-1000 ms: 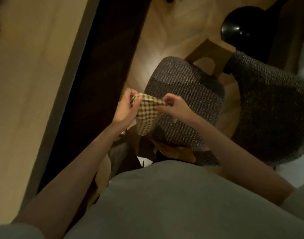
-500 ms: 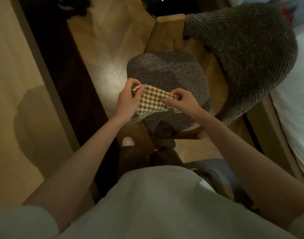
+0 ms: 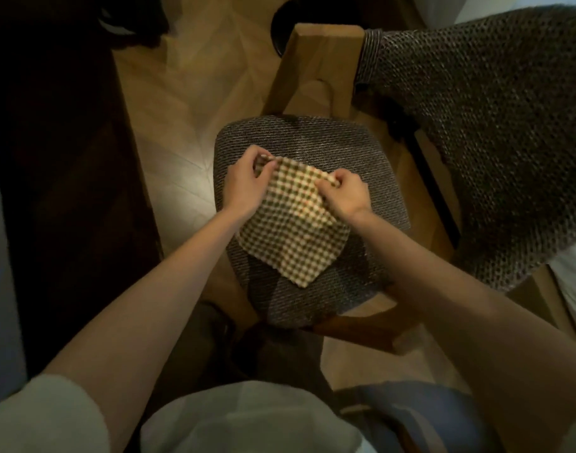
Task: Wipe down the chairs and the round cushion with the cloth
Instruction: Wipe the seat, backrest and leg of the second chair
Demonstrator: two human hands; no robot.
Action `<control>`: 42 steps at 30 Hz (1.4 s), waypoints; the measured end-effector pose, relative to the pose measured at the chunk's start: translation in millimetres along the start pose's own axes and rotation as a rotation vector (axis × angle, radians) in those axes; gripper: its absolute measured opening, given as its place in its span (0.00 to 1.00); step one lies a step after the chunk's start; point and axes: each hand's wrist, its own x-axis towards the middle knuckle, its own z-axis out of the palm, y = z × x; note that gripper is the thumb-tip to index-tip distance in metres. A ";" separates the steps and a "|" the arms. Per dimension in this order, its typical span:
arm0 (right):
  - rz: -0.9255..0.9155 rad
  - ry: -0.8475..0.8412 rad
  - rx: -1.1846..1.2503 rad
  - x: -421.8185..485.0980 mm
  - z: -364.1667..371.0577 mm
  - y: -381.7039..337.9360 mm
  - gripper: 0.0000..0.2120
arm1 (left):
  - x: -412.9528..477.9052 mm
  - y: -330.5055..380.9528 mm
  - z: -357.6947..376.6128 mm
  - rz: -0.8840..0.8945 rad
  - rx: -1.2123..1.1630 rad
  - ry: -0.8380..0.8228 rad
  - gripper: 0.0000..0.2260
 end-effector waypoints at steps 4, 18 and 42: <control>0.051 0.269 -0.047 47.7 50.9 13.3 0.12 | 40.2 -41.1 42.8 0.087 0.083 -0.078 0.13; -0.212 0.828 -0.102 133.6 101.5 67.2 0.09 | 134.1 -77.3 86.2 0.540 0.231 0.087 0.08; -0.051 0.937 -0.016 145.4 87.4 83.7 0.08 | 159.4 -57.8 112.8 0.810 0.272 -0.272 0.14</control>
